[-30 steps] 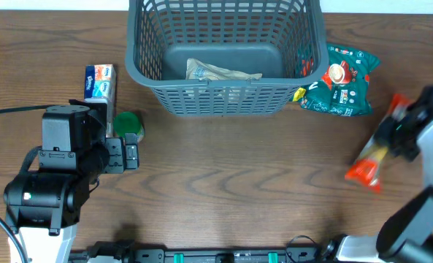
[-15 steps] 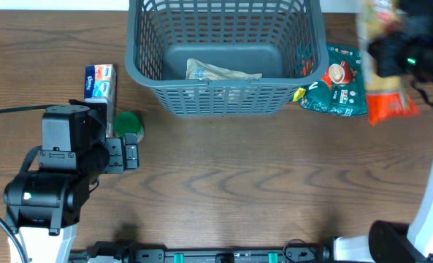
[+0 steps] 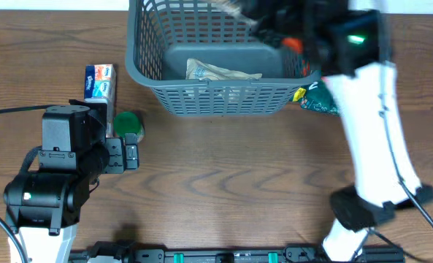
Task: Pack container
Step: 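Lift the spaghetti pack with the right gripper and place it in the basket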
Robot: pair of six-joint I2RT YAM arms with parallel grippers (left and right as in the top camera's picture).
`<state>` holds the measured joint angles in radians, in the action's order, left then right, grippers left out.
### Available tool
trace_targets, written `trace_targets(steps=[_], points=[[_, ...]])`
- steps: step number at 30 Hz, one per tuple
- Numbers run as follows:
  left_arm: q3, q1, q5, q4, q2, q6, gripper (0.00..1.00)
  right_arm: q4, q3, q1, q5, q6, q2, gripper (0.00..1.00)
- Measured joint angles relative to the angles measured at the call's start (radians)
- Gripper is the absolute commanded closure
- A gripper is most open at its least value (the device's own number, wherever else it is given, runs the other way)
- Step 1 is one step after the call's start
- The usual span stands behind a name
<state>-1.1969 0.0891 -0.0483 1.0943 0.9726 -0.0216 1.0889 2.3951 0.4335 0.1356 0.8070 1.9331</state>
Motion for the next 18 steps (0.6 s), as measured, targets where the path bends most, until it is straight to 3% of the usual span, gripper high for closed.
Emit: trace_targets(steps=[12,13,15,16,18], points=[[0.0,0.0,0.0,0.005,0.0,0.0,0.02,0.135,-0.002,0.047,-0.021,0.098,0.36,0.96],[0.0,0.0,0.0,0.005,0.0,0.0,0.02,0.148,-0.002,0.047,-0.024,0.099,0.37,0.91],[0.0,0.0,0.0,0.006,0.0,0.0,0.02,0.171,-0.002,0.047,-0.025,0.098,0.375,0.66],[0.0,0.0,0.0,0.005,0.0,0.0,0.01,0.181,-0.002,0.047,-0.024,0.097,0.375,0.62],[0.0,0.0,0.0,0.006,0.0,0.0,0.01,0.193,0.002,0.047,-0.02,0.103,0.37,0.3]])
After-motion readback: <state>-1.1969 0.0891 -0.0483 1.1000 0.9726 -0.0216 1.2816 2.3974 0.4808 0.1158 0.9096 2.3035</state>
